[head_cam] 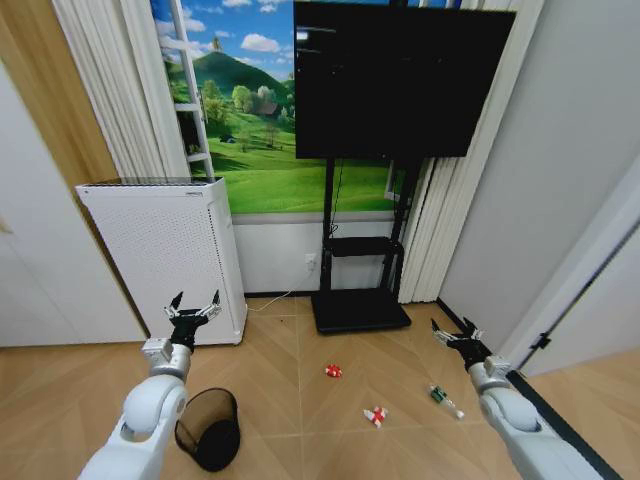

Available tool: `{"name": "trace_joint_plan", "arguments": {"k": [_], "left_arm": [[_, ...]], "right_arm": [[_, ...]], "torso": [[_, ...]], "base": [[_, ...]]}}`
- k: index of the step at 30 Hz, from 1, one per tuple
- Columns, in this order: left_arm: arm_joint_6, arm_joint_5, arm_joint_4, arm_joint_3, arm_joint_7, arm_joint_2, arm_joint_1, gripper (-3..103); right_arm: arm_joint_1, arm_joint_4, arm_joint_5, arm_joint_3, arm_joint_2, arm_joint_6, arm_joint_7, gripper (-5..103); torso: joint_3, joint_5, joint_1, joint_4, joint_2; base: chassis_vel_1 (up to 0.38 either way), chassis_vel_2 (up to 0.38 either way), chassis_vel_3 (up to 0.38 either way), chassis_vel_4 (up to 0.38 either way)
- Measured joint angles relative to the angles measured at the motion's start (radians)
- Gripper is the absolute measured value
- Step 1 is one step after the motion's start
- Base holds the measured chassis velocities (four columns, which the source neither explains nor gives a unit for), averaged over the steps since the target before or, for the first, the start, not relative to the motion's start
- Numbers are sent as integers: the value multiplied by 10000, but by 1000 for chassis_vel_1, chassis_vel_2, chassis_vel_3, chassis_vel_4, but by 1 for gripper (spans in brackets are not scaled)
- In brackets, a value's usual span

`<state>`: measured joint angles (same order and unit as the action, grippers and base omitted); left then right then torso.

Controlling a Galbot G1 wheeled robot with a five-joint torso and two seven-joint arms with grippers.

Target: Pick up the trash bin and place the garbage on the floor into it.

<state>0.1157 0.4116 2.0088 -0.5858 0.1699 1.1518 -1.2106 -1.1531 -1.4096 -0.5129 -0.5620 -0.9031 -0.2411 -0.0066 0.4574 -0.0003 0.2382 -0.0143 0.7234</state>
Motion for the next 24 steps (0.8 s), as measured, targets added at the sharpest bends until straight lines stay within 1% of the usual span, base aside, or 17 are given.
{"name": "trace_joint_plan", "arguments": {"k": [1, 4, 5, 6, 9, 10, 12, 15, 17, 22, 24], "left_arm": [[-39, -6, -14, -27, -34, 4, -1, 100], [-150, -8, -34, -98, -169, 1, -29, 100], [-194, -10, -41, -126, -215, -26, -45, 100], [-194, -10, -41, -126, -215, -26, -45, 100], [-235, -11, -89, -195, -325, -73, -71, 100], [-241, -16, -126, -224, -377, -80, -86, 100], [-228, -56, -174, -260, -390, -78, -111, 100], [-295, -182, -229, -289, -394, -42, -142, 100], [-320, -210, -234, -298, -395, -28, -153, 100], [-341, -232, -256, -310, -392, -2, -162, 100], [-359, -253, -288, -344, -393, 5, -162, 100]], "right_arm": [[18, 39, 4, 16, -13, -64, -80, 100], [102, 86, 18, 37, -26, -164, -195, 100], [110, 96, 19, 59, -30, -169, -214, 100], [110, 96, 19, 59, -30, -169, -214, 100], [119, 84, 0, 75, -30, -170, -220, 100], [118, 74, -12, 75, -30, -170, -221, 100], [107, 69, -24, 74, -33, -171, -228, 100], [74, 64, -61, 38, -35, -193, -283, 100], [58, 62, -70, 29, -37, -203, -301, 100], [-25, -10, -210, -38, -37, -236, -445, 100], [-32, -12, -220, -44, -35, -242, -453, 100]], "torso": [[2, 11, 3, 0, -1], [3, -5, 6, 1, -2], [5, 8, 9, 2, -4], [5, 8, 9, 2, -4], [5, 3, 10, 5, -3], [4, -2, 10, 1, -3], [-1, 6, 4, 3, -5], [-41, -1, -29, 1, -64], [-67, 1, -49, 0, -114], [-227, 3, -155, 2, -403], [-258, 3, -177, 2, -460]], "base": [[-321, 335, 356, -368], [-303, 302, 328, -298], [-281, 198, 189, -221], [-281, 198, 189, -221], [-121, 145, 41, -39], [-100, 35, 22, -24], [0, 0, 0, 0], [49, -89, -69, 53], [71, -85, -74, 60], [24, -22, -13, 16], [0, 0, 0, 0]]}}
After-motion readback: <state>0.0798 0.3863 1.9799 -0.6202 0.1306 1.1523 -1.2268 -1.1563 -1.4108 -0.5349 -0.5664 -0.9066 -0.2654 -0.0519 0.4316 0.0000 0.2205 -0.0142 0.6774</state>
